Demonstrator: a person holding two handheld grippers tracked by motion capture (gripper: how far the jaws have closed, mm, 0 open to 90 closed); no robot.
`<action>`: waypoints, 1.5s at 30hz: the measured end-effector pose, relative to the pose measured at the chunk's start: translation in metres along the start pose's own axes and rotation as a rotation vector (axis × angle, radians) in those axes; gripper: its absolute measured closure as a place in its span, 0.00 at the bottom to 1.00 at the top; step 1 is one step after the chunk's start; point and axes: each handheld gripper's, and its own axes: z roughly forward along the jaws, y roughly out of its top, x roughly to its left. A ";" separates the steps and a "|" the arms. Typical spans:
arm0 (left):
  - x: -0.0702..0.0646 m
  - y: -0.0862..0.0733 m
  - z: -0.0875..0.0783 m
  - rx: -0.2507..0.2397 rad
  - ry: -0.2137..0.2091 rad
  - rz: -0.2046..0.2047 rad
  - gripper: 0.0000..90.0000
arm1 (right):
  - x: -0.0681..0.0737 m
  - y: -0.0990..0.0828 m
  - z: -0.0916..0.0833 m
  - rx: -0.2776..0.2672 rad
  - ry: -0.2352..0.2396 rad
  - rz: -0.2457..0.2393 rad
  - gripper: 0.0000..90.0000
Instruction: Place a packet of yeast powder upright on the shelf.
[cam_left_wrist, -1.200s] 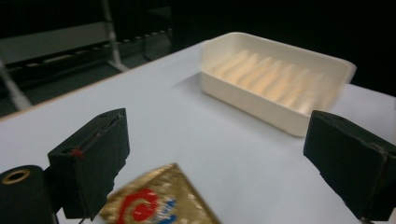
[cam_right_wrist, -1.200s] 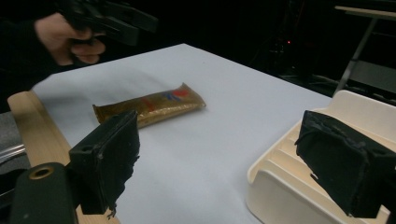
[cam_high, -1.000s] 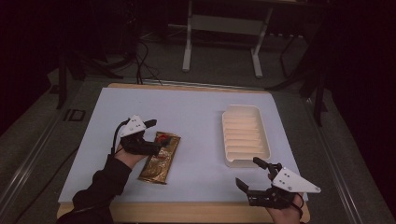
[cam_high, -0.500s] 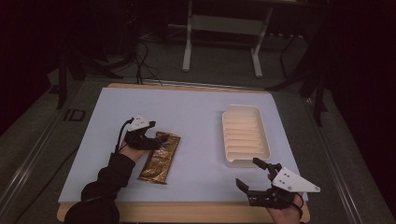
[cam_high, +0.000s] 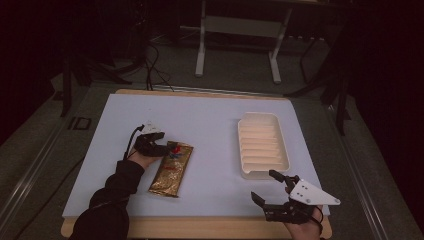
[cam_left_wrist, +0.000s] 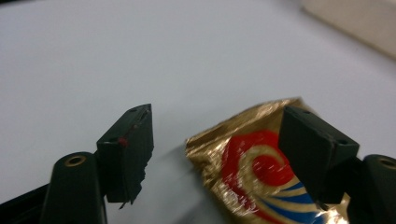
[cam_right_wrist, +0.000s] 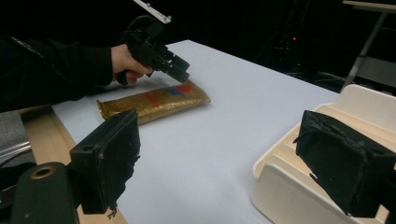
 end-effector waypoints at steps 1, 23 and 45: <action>0.001 -0.001 0.001 0.002 -0.006 -0.003 0.29 | 0.000 0.000 0.000 0.000 -0.002 0.000 0.15; -0.002 -0.002 0.014 0.108 -0.063 0.007 0.50 | 0.001 -0.001 0.002 0.017 0.009 0.003 0.16; -0.013 0.007 0.003 0.117 0.068 0.038 1.00 | -0.001 0.000 0.002 0.018 0.008 0.007 0.16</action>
